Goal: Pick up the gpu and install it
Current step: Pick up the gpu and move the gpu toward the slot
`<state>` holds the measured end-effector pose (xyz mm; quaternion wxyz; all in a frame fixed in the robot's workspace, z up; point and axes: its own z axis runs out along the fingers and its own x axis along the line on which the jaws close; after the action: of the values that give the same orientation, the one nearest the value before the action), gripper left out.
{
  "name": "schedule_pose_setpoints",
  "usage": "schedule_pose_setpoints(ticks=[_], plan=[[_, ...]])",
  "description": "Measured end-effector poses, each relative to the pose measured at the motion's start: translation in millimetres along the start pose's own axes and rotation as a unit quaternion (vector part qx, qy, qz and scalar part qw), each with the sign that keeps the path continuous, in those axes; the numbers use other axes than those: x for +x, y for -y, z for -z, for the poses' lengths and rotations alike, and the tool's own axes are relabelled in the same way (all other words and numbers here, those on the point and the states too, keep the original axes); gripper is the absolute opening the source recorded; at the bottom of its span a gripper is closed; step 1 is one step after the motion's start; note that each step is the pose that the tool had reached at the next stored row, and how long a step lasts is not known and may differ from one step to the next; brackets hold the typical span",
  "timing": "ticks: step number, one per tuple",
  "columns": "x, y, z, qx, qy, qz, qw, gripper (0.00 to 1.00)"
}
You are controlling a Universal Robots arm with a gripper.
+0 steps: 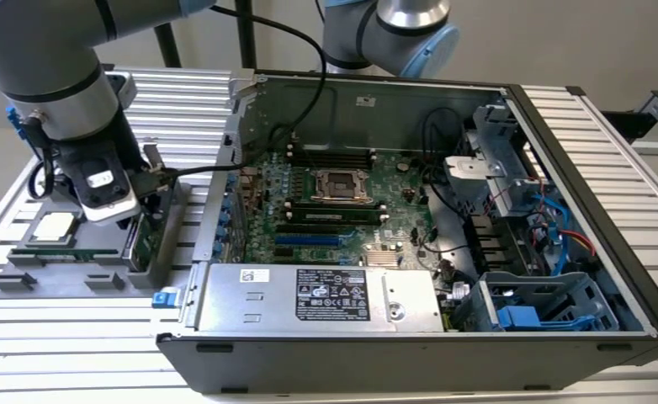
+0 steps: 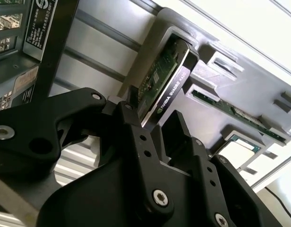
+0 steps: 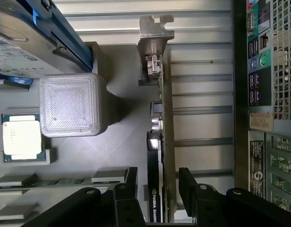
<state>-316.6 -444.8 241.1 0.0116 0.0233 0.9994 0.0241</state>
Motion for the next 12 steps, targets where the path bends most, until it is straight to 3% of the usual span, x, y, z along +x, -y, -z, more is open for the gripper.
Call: schedule_pose_setpoints(ticks=[12], plan=[[0.6, 0.1, -2.0, 0.0000, -0.0001, 0.001, 1.0000, 1.00]])
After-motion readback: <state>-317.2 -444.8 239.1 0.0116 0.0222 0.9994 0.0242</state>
